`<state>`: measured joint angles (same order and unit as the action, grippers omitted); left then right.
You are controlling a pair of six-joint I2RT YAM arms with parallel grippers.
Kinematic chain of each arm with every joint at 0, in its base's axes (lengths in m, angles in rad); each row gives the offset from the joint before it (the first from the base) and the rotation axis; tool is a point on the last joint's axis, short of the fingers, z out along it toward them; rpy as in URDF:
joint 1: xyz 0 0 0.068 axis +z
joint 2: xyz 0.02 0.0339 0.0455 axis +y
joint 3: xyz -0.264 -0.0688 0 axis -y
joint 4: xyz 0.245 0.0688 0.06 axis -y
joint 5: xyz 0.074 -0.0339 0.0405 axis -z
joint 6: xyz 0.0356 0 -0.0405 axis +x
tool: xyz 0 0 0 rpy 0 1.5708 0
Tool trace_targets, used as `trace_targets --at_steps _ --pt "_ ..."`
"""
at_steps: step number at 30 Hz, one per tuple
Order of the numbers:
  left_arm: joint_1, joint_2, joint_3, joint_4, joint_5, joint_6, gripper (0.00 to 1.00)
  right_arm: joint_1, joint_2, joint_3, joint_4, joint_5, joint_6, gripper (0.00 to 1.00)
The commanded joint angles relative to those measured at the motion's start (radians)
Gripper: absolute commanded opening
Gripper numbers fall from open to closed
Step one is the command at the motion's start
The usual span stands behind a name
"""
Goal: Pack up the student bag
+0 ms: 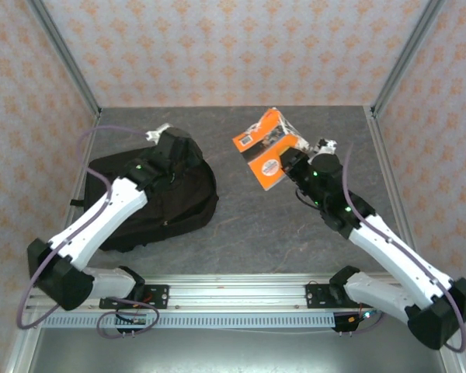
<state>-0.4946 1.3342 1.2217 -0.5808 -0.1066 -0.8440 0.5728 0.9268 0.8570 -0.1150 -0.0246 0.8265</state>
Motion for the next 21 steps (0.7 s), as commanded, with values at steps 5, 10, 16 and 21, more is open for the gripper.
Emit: trace_targets --at_steps 5,10,16,21 --pt "0.003 0.159 -0.008 -0.044 0.218 0.002 0.52 -0.017 -0.099 -0.035 -0.159 0.035 -0.142 0.00" --pt "-0.001 0.252 0.017 -0.054 0.254 0.008 0.51 -0.018 -0.127 -0.068 -0.163 0.060 -0.144 0.00" --pt "0.000 0.275 -0.013 -0.050 0.238 0.006 0.40 -0.019 -0.164 -0.073 -0.182 0.082 -0.167 0.00" --pt "0.005 0.207 -0.051 -0.008 0.237 0.015 0.39 -0.020 -0.170 -0.085 -0.180 0.073 -0.181 0.00"
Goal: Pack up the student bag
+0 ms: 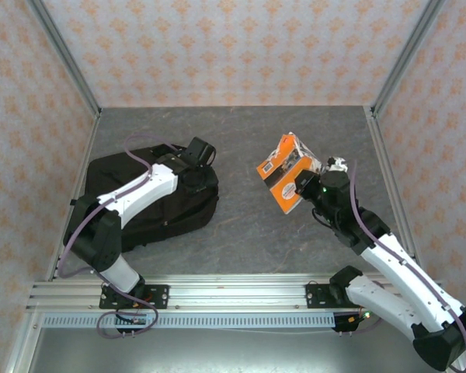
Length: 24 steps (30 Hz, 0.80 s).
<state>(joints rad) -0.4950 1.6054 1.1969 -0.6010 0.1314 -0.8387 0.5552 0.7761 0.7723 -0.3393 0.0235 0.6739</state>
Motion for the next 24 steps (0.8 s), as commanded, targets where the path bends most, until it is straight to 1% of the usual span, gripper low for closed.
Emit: trace_targets --at_steps 1,7,11,16,24 --pt "0.007 -0.089 -0.030 0.018 -0.009 0.016 0.38 -0.002 -0.020 -0.004 0.045 0.025 -0.030 0.00" --pt "0.027 -0.201 -0.043 -0.002 -0.037 0.047 0.38 -0.002 -0.014 -0.028 0.080 0.002 -0.016 0.00" --pt "0.053 -0.230 -0.078 0.011 0.002 0.043 0.37 -0.001 -0.006 -0.036 0.092 -0.004 -0.007 0.00" --pt "0.055 -0.162 -0.080 -0.004 0.027 0.064 0.36 -0.003 -0.006 -0.040 0.101 -0.013 0.001 0.00" --pt "0.053 -0.017 -0.005 -0.018 0.097 0.120 0.37 -0.002 -0.009 -0.047 0.096 -0.020 -0.003 0.00"
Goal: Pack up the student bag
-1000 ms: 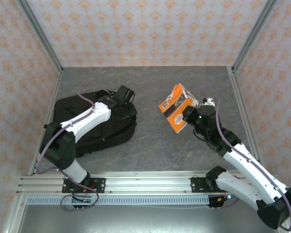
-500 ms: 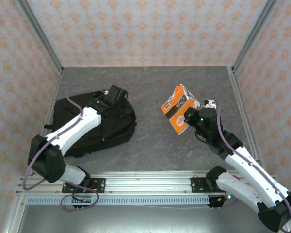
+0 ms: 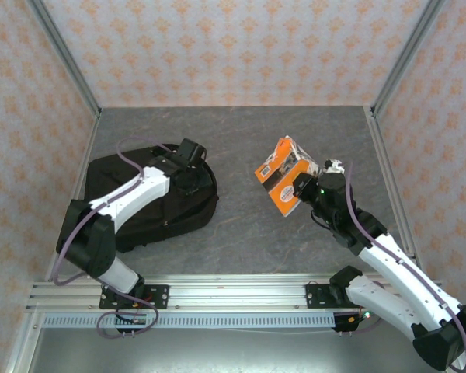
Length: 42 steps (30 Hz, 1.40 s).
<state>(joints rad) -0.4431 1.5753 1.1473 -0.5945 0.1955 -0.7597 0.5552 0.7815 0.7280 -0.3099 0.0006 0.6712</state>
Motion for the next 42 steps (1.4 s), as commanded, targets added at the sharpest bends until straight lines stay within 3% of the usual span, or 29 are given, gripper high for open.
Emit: trace_targets --at_steps 1,9,12,15,20,32,42 --pt "0.001 0.025 0.050 -0.022 0.043 0.046 0.38 -0.003 -0.016 -0.001 0.065 0.002 -0.004 0.00" --pt "-0.009 0.138 0.096 -0.050 0.108 0.098 0.51 -0.002 -0.016 0.011 0.052 0.007 -0.017 0.00" --pt "-0.014 0.217 0.140 -0.112 0.095 0.144 0.51 -0.003 -0.014 0.014 0.049 0.011 -0.022 0.00" --pt "-0.023 0.272 0.174 -0.171 0.052 0.197 0.38 -0.003 -0.017 0.021 0.040 0.015 -0.025 0.00" --pt "-0.048 0.276 0.210 -0.240 -0.044 0.291 0.00 -0.003 -0.040 0.016 0.031 0.031 -0.037 0.00" --pt "-0.046 -0.053 0.225 -0.320 -0.167 0.304 0.00 -0.003 -0.050 0.019 0.025 0.002 -0.070 0.00" --pt "-0.040 -0.323 0.203 -0.373 -0.196 0.325 0.00 -0.003 0.047 0.137 0.105 -0.346 -0.122 0.00"
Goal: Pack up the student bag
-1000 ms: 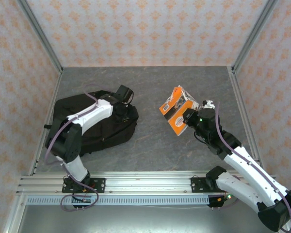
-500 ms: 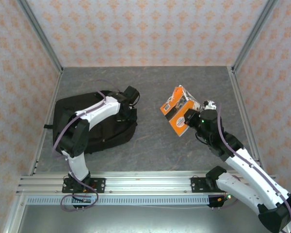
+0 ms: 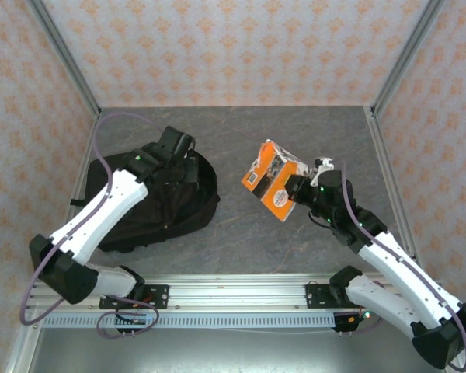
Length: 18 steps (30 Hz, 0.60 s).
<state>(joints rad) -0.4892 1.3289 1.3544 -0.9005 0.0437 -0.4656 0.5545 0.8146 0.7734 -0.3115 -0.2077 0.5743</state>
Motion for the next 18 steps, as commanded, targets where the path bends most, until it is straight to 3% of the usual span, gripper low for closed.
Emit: trace_targets --at_steps 1,9,18 --pt "0.008 -0.102 -0.006 -0.069 -0.044 0.033 0.00 -0.002 0.029 0.111 0.106 -0.166 -0.021 0.00" --pt "0.023 -0.266 0.013 -0.100 0.052 0.131 0.00 -0.002 0.175 0.204 0.154 -0.354 0.168 0.00" --pt "0.033 -0.379 0.007 -0.097 0.152 0.177 0.00 0.006 0.318 0.151 0.385 -0.556 0.458 0.00"
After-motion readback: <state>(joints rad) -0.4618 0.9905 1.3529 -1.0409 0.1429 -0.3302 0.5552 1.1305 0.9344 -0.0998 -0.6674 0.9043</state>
